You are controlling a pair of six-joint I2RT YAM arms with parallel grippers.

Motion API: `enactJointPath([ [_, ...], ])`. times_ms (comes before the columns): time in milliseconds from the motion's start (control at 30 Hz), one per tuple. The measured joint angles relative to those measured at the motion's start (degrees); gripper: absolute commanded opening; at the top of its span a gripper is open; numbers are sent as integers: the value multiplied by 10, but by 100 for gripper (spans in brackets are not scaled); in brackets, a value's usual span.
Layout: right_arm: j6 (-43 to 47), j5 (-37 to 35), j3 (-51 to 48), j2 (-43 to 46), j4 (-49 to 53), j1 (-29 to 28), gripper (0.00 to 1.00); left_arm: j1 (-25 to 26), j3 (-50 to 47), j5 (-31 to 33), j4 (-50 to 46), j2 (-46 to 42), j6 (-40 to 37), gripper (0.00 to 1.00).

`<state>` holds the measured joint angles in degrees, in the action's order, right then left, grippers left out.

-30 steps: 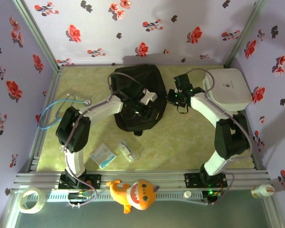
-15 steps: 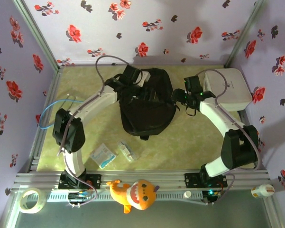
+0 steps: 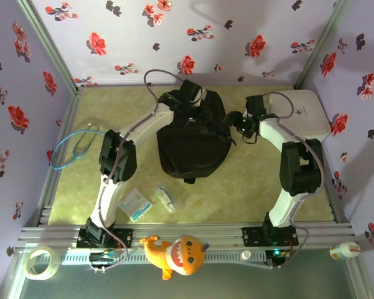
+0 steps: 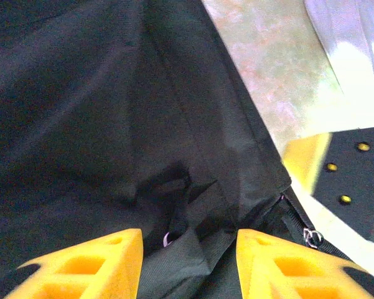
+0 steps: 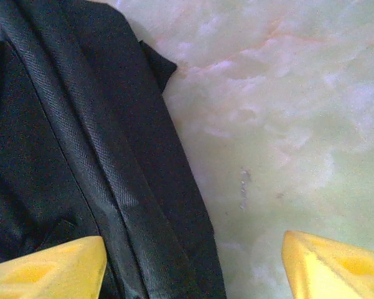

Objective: Pack books, pencil case, and school supplies into a backpack

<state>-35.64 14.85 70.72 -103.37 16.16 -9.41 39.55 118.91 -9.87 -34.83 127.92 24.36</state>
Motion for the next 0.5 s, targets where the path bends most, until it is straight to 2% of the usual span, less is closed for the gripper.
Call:
enactJointPath([
  [100, -2, 32, 12, -28, -5, 1, 65, 7, 42, -6, -6, 31, -38, 40],
  [167, -1, 52, 12, -40, -5, 1, 57, 9, 78, -12, -18, 54, -67, 40],
  [300, 4, 99, 12, -51, -12, 1, 31, 10, 147, -30, -46, 98, -122, 39],
  [400, 6, 123, 12, -51, -18, 1, 17, 10, 179, -38, -68, 120, -154, 39],
  [500, 9, 140, 12, -51, -21, 2, 11, 9, 191, -42, -86, 133, -178, 39],
])
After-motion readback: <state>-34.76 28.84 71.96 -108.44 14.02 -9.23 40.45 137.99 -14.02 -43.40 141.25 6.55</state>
